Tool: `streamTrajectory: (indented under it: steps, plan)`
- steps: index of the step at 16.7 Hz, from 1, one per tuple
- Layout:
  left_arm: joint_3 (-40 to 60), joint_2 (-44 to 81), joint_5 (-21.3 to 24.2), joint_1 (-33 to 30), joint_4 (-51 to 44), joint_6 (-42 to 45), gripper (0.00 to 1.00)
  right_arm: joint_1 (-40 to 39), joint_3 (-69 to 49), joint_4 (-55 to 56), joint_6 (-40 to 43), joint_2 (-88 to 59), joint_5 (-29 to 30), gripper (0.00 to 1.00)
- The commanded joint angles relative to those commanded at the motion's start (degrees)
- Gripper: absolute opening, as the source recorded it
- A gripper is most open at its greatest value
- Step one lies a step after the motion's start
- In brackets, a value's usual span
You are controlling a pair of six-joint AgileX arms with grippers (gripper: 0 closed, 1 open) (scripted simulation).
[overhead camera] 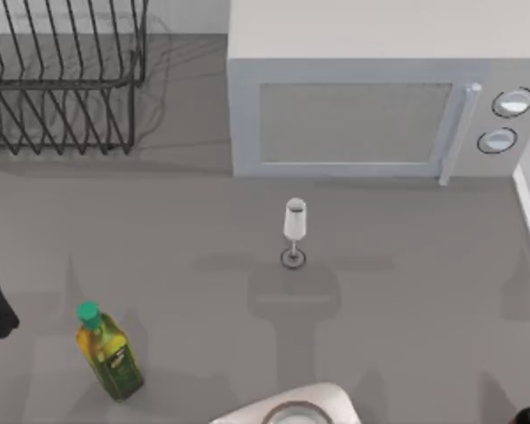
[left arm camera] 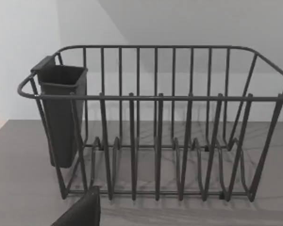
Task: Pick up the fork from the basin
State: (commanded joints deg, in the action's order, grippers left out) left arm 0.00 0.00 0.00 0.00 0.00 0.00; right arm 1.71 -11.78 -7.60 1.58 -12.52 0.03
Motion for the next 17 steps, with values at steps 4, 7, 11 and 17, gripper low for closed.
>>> streamTrajectory:
  steps: [4,7,11,17]
  plan:
    - [0.00,0.00,0.00,0.00,0.00,0.00,1.00,2.35,-16.59,-10.42,2.17,-19.50,0.03,1.00]
    - [0.00,0.00,0.00,0.00,0.00,0.00,1.00,4.44,-31.49,-19.67,4.09,-37.81,0.06,1.00]
    - [0.00,0.00,0.00,0.00,0.00,0.00,1.00,7.34,-52.37,-32.55,6.77,-63.91,0.11,1.00]
    - [0.00,0.00,0.00,0.00,0.00,0.00,1.00,11.10,-79.84,-49.24,10.24,-98.66,0.16,1.00]
